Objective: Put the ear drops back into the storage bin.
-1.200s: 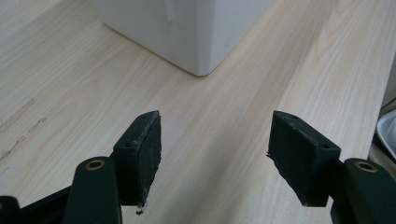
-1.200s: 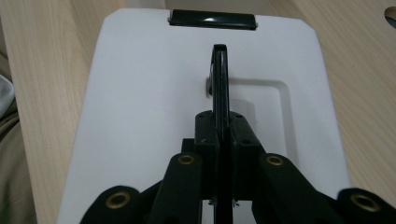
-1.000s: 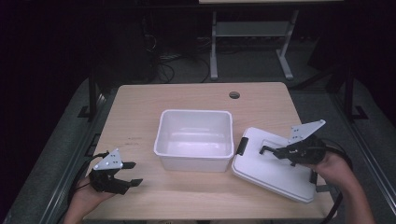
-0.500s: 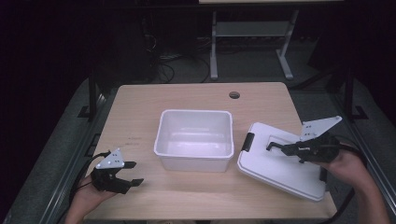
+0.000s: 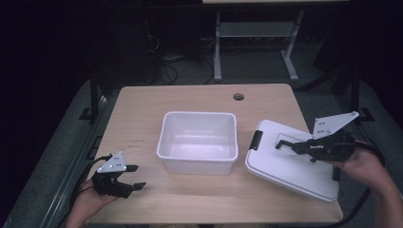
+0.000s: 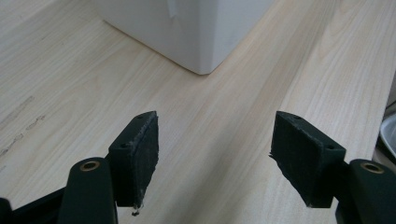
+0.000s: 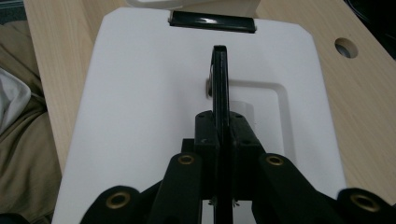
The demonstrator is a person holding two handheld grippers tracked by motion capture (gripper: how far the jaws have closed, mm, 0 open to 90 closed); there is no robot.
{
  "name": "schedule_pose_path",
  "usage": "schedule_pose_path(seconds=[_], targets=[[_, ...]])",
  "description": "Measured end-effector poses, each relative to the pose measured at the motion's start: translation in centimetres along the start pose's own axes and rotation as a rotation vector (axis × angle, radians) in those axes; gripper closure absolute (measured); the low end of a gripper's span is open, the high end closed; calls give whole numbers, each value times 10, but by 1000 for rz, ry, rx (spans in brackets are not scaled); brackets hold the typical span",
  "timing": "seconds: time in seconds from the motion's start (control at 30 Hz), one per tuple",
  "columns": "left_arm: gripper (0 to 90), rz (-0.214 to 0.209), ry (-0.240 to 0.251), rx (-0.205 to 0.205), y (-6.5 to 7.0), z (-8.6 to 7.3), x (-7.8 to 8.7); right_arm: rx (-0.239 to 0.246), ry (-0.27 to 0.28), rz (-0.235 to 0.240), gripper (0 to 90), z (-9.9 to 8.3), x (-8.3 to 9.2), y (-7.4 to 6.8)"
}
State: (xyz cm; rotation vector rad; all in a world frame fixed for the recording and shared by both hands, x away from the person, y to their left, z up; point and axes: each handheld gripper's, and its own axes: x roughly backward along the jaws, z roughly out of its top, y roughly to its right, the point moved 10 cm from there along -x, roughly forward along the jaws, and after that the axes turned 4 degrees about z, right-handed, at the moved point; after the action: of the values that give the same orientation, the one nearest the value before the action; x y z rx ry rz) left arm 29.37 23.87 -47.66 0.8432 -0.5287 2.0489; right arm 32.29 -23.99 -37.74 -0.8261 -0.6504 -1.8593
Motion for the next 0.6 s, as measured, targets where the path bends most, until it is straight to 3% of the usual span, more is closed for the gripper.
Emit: schedule_pose_path(seconds=[0.27,0.6], targets=[[311,-7,28,22,-2,0,3,13,-12,-6,838,11,11,-1],[305,-18,28,16,-2,1,0,39,9,11,838,29,17,-7]])
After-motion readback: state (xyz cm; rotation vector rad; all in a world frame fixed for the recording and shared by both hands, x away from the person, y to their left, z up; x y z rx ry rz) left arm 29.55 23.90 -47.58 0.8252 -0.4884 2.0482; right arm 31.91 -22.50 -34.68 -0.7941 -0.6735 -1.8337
